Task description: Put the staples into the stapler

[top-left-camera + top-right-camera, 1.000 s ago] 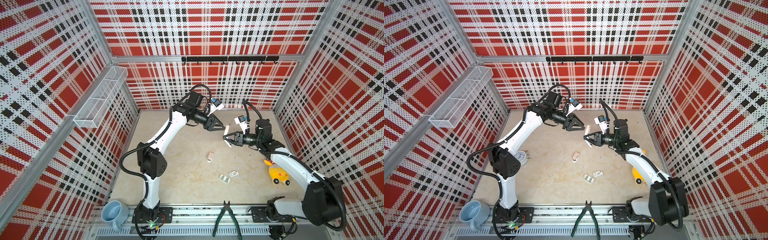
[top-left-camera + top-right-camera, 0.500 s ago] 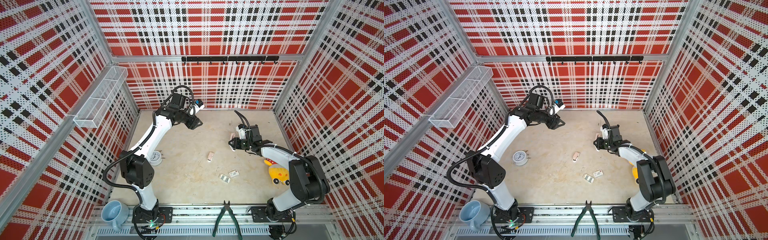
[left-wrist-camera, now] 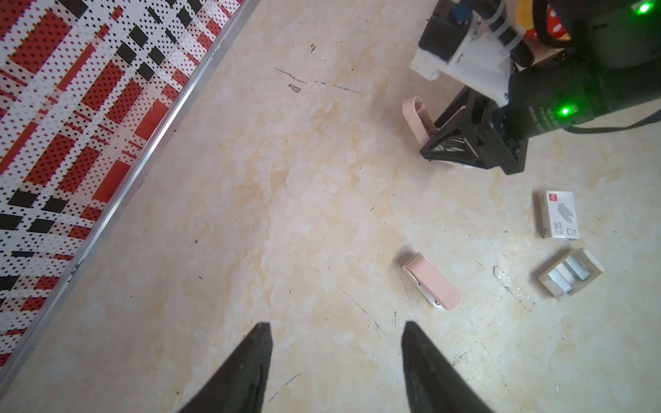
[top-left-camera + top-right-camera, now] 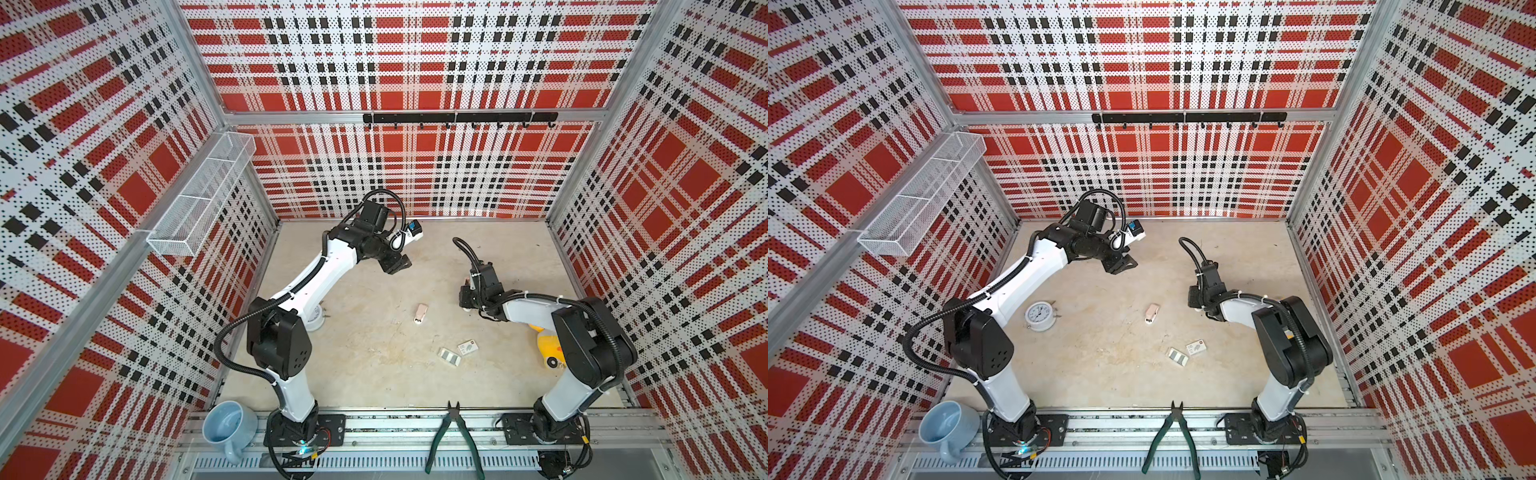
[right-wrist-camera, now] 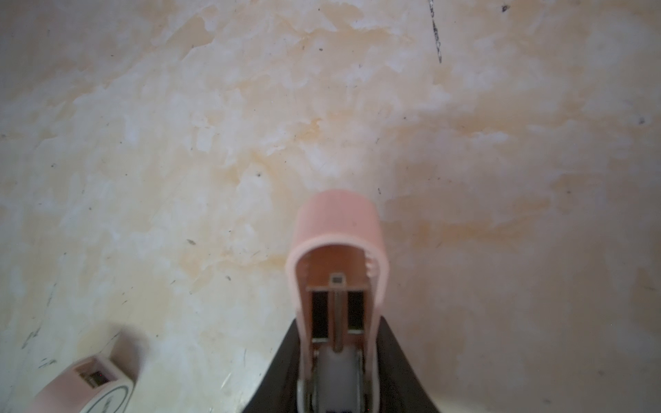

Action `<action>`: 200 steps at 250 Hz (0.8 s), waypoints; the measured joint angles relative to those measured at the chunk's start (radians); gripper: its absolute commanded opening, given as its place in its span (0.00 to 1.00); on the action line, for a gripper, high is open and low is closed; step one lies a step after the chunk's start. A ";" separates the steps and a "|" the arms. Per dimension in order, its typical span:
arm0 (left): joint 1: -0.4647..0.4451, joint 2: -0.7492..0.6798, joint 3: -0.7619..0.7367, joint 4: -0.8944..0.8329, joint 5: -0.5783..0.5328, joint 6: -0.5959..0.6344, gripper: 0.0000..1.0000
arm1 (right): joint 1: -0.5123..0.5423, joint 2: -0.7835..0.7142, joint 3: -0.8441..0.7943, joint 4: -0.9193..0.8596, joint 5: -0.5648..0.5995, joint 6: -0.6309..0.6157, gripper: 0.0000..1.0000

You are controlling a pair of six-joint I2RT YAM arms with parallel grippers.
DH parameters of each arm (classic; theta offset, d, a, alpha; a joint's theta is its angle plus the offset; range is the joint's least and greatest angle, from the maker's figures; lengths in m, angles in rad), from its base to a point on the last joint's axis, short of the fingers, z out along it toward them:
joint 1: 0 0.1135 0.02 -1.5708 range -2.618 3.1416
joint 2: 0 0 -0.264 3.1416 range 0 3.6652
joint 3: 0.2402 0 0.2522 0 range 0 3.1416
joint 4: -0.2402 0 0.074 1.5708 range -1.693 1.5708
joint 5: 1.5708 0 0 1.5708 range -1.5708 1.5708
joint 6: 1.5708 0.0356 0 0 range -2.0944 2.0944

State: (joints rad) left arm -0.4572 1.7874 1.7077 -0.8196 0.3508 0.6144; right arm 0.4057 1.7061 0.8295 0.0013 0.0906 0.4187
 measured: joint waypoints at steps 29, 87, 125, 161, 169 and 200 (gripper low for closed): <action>-0.003 0.000 0.000 0.002 0.000 0.016 0.61 | 0.007 0.011 -0.013 0.030 0.049 0.002 0.19; -0.022 0.000 -0.008 0.003 -0.008 0.059 0.62 | 0.038 0.043 -0.022 0.055 0.129 0.004 0.27; -0.047 0.000 -0.017 -0.009 -0.029 0.127 0.63 | 0.055 0.048 -0.022 0.061 0.162 0.004 0.34; -0.081 0.000 -0.030 -0.048 -0.064 0.212 0.63 | 0.055 0.049 -0.027 0.067 0.166 0.005 0.41; -0.087 0.000 -0.031 -0.057 -0.071 0.229 0.63 | 0.055 0.049 -0.031 0.072 0.166 0.004 0.43; -0.098 0.000 -0.032 -0.077 -0.085 0.275 0.64 | 0.056 0.049 -0.040 0.095 0.164 0.004 0.50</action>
State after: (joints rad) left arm -0.5556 1.7874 1.6760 -0.8970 0.2661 0.8898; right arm 0.4618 1.7550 0.7895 0.0963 0.2546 0.4225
